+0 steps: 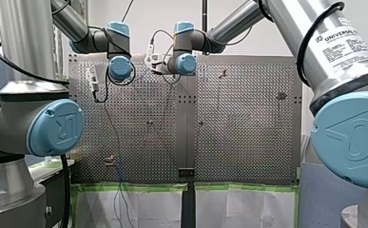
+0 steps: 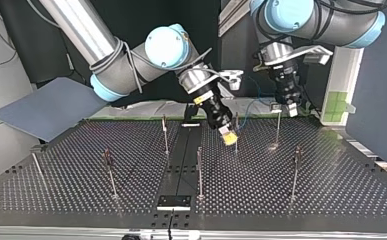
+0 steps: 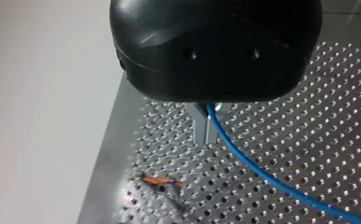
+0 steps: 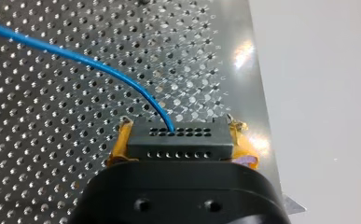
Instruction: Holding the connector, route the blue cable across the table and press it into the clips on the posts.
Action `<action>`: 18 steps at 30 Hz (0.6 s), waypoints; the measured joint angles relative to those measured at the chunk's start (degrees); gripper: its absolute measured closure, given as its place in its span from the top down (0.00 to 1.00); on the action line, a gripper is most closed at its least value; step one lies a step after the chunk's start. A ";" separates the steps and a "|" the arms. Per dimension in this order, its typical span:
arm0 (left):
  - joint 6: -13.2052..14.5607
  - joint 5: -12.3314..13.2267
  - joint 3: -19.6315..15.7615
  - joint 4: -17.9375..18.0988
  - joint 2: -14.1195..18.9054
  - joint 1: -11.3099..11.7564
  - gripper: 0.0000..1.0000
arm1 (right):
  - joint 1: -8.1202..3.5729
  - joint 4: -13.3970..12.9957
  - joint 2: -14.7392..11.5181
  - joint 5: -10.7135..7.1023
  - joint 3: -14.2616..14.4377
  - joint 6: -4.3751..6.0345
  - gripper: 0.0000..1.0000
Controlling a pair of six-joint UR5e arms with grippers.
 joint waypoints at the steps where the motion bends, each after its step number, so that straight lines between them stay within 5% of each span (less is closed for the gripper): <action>1: 0.17 0.41 0.05 -0.22 -0.17 0.03 0.00 | 0.00 0.02 0.09 -0.08 -0.22 0.19 0.00; 18: 1.03 4.73 -0.03 -2.73 -4.07 -0.81 0.00 | -0.04 0.11 1.92 -0.20 -1.40 0.74 0.00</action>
